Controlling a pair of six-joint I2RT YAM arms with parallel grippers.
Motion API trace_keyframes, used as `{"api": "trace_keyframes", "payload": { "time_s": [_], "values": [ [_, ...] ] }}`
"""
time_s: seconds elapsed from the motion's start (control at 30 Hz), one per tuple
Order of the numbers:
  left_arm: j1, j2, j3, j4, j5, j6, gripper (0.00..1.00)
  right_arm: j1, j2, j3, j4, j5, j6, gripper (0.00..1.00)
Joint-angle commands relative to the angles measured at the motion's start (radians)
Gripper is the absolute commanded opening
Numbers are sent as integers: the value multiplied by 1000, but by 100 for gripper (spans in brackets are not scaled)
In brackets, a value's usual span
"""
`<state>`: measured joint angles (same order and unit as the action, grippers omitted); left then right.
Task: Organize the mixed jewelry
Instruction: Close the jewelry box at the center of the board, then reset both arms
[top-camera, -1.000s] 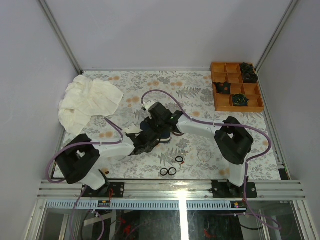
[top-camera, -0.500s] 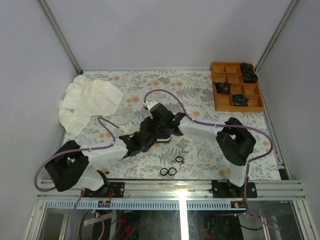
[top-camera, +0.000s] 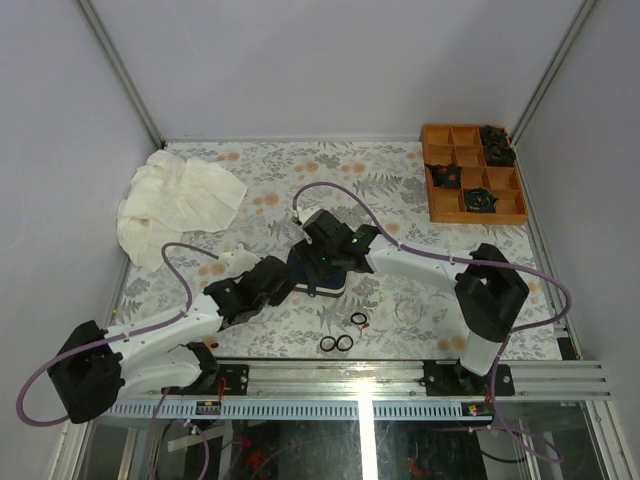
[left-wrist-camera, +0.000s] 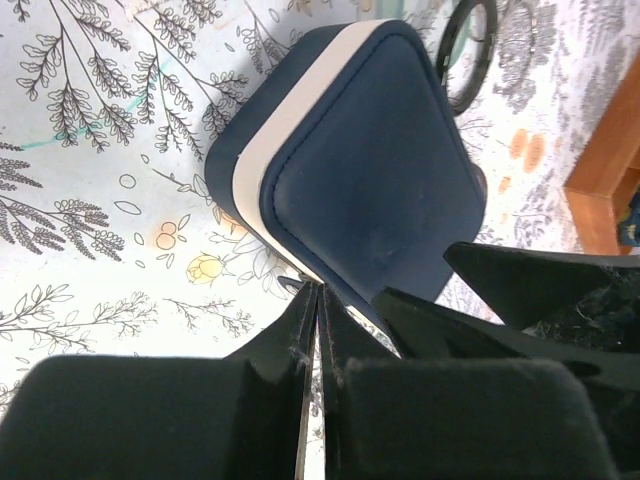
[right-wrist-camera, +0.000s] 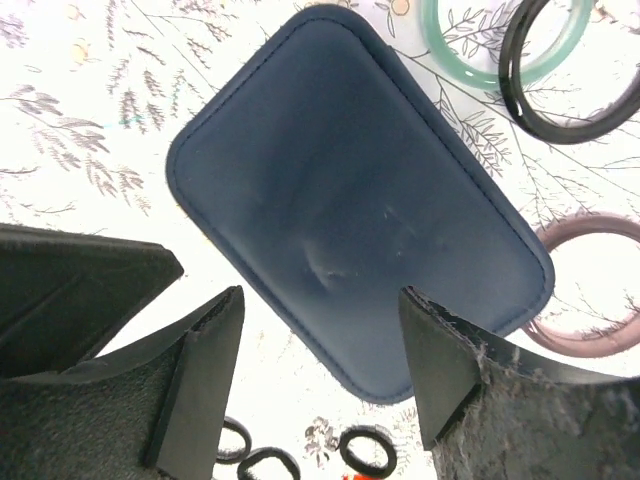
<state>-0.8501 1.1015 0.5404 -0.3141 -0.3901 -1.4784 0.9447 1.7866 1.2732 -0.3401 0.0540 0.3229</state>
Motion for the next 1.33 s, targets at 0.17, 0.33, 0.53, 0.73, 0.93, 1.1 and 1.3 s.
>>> {"api": "trace_keyframes", "payload": {
  "time_s": [0.17,0.33,0.53,0.73,0.93,1.1,1.3],
  "values": [
    [4,-157,4,-110,-93,94,0,10,-172,13,-4,43,-25,74],
    [5,-277,73,-189,-137,243,1,9,-349,-76,17,145,-13,81],
    [8,-396,177,-242,-175,469,64,10,-535,-172,-43,246,18,92],
    [10,-477,244,-301,-204,566,100,10,-700,-293,-82,345,53,95],
    [11,-561,260,-372,-204,596,100,10,-854,-392,-142,445,99,96],
    [11,-627,245,-408,-197,591,100,10,-995,-452,-168,476,133,97],
    [11,-653,246,-454,-184,598,100,9,-1049,-451,-226,534,166,98]
  ]
}}
